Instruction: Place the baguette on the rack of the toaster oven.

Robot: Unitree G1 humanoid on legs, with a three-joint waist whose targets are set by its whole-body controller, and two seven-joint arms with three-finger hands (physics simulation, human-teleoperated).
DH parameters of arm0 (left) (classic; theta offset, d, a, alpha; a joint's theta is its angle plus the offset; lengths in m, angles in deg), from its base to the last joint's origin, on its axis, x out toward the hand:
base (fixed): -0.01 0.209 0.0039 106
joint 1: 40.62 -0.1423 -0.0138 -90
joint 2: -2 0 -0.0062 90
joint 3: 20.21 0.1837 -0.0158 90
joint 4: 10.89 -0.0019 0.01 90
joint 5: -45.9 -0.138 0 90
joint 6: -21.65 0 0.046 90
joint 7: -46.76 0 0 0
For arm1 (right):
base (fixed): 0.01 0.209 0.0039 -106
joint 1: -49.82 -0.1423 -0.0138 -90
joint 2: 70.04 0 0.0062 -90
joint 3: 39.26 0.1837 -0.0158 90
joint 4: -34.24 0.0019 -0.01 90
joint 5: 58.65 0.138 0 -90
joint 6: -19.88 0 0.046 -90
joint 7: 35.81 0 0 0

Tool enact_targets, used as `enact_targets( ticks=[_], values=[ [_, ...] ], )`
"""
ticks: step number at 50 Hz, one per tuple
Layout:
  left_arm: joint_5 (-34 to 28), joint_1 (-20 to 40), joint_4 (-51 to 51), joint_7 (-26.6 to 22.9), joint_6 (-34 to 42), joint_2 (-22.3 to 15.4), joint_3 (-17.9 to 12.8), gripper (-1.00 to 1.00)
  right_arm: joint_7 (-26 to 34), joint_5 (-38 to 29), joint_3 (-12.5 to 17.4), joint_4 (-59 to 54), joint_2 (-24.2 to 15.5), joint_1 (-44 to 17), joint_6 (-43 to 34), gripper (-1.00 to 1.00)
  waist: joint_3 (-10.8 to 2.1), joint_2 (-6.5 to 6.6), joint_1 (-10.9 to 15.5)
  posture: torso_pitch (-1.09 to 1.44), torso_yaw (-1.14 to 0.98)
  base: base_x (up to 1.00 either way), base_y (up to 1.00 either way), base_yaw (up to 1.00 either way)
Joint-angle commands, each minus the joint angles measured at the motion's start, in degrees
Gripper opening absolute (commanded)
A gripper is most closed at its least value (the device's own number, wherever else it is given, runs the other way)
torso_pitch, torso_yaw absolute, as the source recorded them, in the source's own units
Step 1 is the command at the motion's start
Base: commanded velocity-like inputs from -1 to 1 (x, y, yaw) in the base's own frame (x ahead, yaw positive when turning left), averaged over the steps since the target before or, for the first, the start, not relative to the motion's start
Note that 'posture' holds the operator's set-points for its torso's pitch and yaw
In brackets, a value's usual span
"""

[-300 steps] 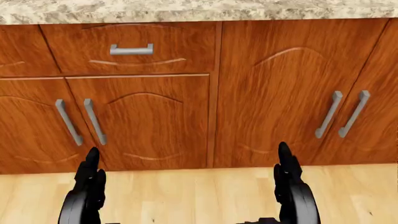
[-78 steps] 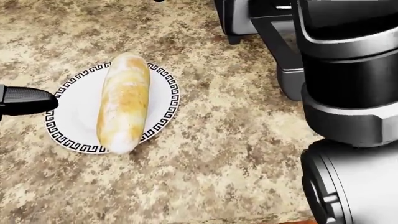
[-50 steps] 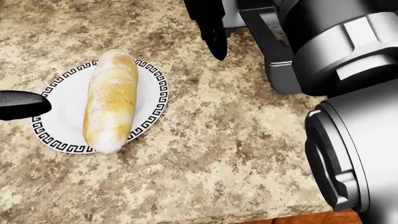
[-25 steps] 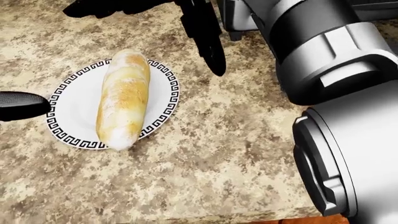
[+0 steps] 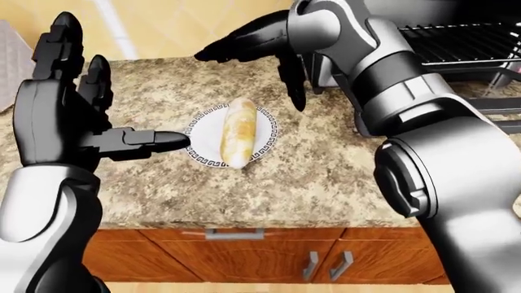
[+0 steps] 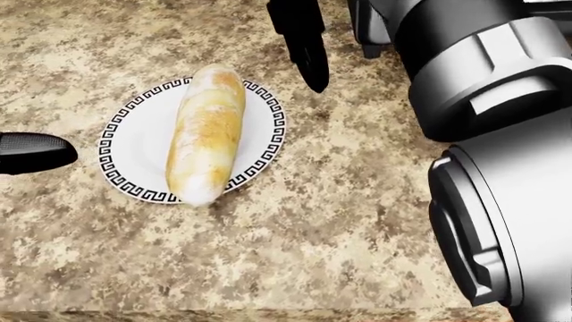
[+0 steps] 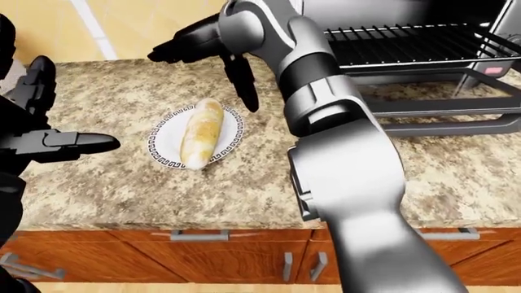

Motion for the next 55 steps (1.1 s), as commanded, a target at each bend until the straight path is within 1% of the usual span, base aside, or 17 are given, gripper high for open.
enact_targets(
  ticks=[1,2,3,5,6,7,9,11,12,13,15,18,22,27,37,45,55],
  values=[
    [-0.43,1.42,0.78,0.21,-1.71,-0.67,-0.34,1.0,1.0,1.09,1.08,2.46,-0.36,-2.0,-1.34,1.0,-1.66,0.26,0.43,0.0,0.31,0.0,0.0,0.0],
    [-0.74,1.5,0.53,0.24,-1.93,-0.72,0.12,1.0,0.22,-0.01,0.52,2.3,-0.49,-1.93,-3.21,1.0,-1.66,0.3,0.88,0.0,0.32,0.0,0.0,0.0],
    [-0.69,1.72,0.47,0.3,-1.89,-0.53,0.09,1.0,3.0,2.14,2.03,2.15,-0.37,-1.87,-2.01,1.0,-1.71,0.34,1.36,0.0,0.32,0.0,0.0,0.0],
    [-0.88,1.59,0.44,0.17,-2.0,-0.58,0.17,1.0,5.21,3.35,2.56,2.17,-0.57,-1.9,-1.73,1.0,-1.87,0.41,2.32,0.0,0.33,0.0,0.0,0.0],
    [-0.88,1.61,0.44,0.13,-1.99,-0.52,0.05,1.0,4.29,2.13,1.49,2.41,-0.94,-1.69,-1.36,1.0,-1.95,0.45,2.77,0.0,0.34,0.0,0.0,0.0],
    [-0.87,1.58,0.5,0.08,-1.94,-0.52,0.02,1.0,7.15,4.64,3.19,2.07,-0.46,-1.57,-1.74,1.0,-1.98,0.49,3.21,0.0,0.34,0.0,0.0,0.0],
    [-0.98,1.49,0.46,-0.01,-2.01,-0.49,0.03,1.0,4.16,3.51,2.31,2.24,-0.88,-1.95,-3.38,1.0,-2.1,0.59,4.07,0.0,0.35,0.0,0.0,0.0],
    [-1.02,1.46,0.45,-0.11,-2.07,-0.45,0.02,1.0,7.01,5.25,3.15,2.12,-0.73,-1.72,-2.75,1.0,-2.23,0.69,4.92,0.0,0.36,0.0,0.0,0.0],
    [-1.05,1.4,0.41,-0.18,-2.16,-0.42,-0.04,1.0,7.66,4.92,2.46,2.31,-0.96,-1.43,-1.26,1.0,-2.28,0.74,5.36,0.0,0.37,0.0,0.0,0.0],
    [-1.06,1.33,0.42,-0.18,-2.22,-0.3,-0.04,1.0,5.71,3.97,1.6,2.53,-1.3,-1.51,1.17,1.0,-2.28,0.78,5.76,0.0,0.37,0.0,0.0,0.0],
    [-1.01,1.17,0.58,-0.27,-2.2,-0.25,-0.19,1.0,7.88,4.37,1.53,2.32,-1.18,-1.21,2.74,1.0,-2.38,0.89,6.58,0.0,0.38,0.0,0.0,0.0],
    [-0.82,0.78,0.95,-0.54,-2.04,-0.52,-0.89,1.0,7.59,3.62,0.93,2.53,-1.37,-0.67,3.21,1.0,-2.53,1.04,7.65,0.0,0.4,0.0,0.0,0.0],
    [-1.31,0.41,1.08,-0.59,-2.5,-0.61,-0.55,1.0,8.68,3.66,1.23,2.46,-1.93,-1.45,4.78,1.0,-2.69,1.13,9.12,0.0,0.42,0.0,0.0,0.0],
    [-3.03,-0.36,1.1,-1.61,-3.38,-0.55,0.66,1.0,13.7,5.97,2.07,2.88,-2.1,-0.79,7.19,1.0,-2.83,1.12,10.56,0.0,0.42,0.0,0.0,0.0],
    [-4.12,-0.59,1.12,-2.48,-3.58,0.46,0.31,1.0,19.63,7.83,1.68,3.99,-2.81,-0.43,12.32,1.0,-3.18,0.95,12.07,0.0,0.42,0.0,0.0,0.0],
    [-4.42,0.15,0.88,-2.89,-3.14,0.43,0.15,1.0,20.58,8.11,1.12,4.22,-3.43,-0.6,18.61,1.0,-3.33,0.8,12.68,0.0,0.42,0.0,0.0,0.0],
    [-4.89,0.11,0.63,-3.14,-3.48,0.58,0.39,1.0,24.52,10.94,1.79,5.2,-3.29,1.16,17.74,1.0,-3.51,0.61,13.23,0.0,0.42,0.0,0.0,0.0]
  ],
)
